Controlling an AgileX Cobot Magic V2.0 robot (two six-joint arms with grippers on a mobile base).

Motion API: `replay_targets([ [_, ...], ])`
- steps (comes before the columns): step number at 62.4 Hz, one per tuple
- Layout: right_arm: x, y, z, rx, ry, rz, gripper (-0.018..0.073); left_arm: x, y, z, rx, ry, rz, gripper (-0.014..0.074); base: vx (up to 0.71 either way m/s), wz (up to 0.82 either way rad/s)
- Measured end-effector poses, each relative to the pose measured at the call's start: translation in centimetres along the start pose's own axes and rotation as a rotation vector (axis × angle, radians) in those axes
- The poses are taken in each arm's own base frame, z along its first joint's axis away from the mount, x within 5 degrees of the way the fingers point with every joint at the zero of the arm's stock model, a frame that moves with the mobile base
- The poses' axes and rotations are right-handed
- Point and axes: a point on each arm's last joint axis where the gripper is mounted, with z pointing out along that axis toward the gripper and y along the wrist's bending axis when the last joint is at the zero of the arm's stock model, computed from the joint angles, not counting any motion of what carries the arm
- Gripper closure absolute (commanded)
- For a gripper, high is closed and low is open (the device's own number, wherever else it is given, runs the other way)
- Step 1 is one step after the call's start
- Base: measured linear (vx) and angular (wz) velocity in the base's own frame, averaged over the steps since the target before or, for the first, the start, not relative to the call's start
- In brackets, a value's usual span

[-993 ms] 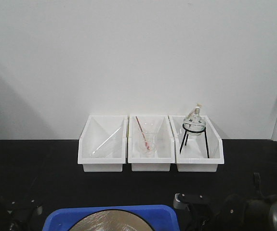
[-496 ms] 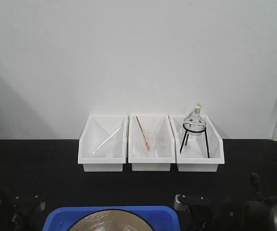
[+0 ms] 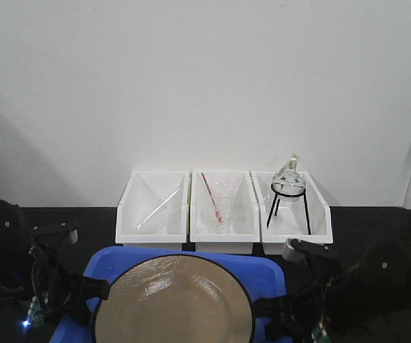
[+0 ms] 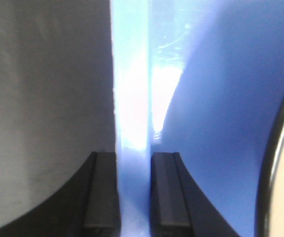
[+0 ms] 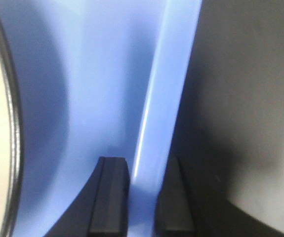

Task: Place disk in tray to left cabinet
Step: 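Grip both tray rims and lift the blue tray off the bench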

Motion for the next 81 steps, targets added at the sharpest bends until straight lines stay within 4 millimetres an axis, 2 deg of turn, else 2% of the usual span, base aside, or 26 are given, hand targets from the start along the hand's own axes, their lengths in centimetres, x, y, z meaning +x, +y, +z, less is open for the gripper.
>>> replay_targets([
  [19,-3.7,1.7,-3.5,0.03,-0.017,-0.018,0.0564,-1.8,-0.8,-3.2,0.004,-0.006,-0.014,0.0597,0.0,0.0],
  [35,-5.4,2.8,-6.2,0.051,0.0,-0.006,0.0564,-2.2,-1.4,-4.8,0.017,0.021,-0.017,0.0597,0.0,0.0],
  [54,-5.0,3.0,-6.8,0.061,0.08,0.02,0.0564,-1.8,-1.6,-5.5,0.024,0.088,-0.016,0.0597,0.0,0.0],
  [81,-4.9,2.9,-6.8,0.067,0.093,0.023,0.0561,-1.6,-1.8,-6.6,0.031,0.07,-0.012,0.0596,0.0,0.0],
])
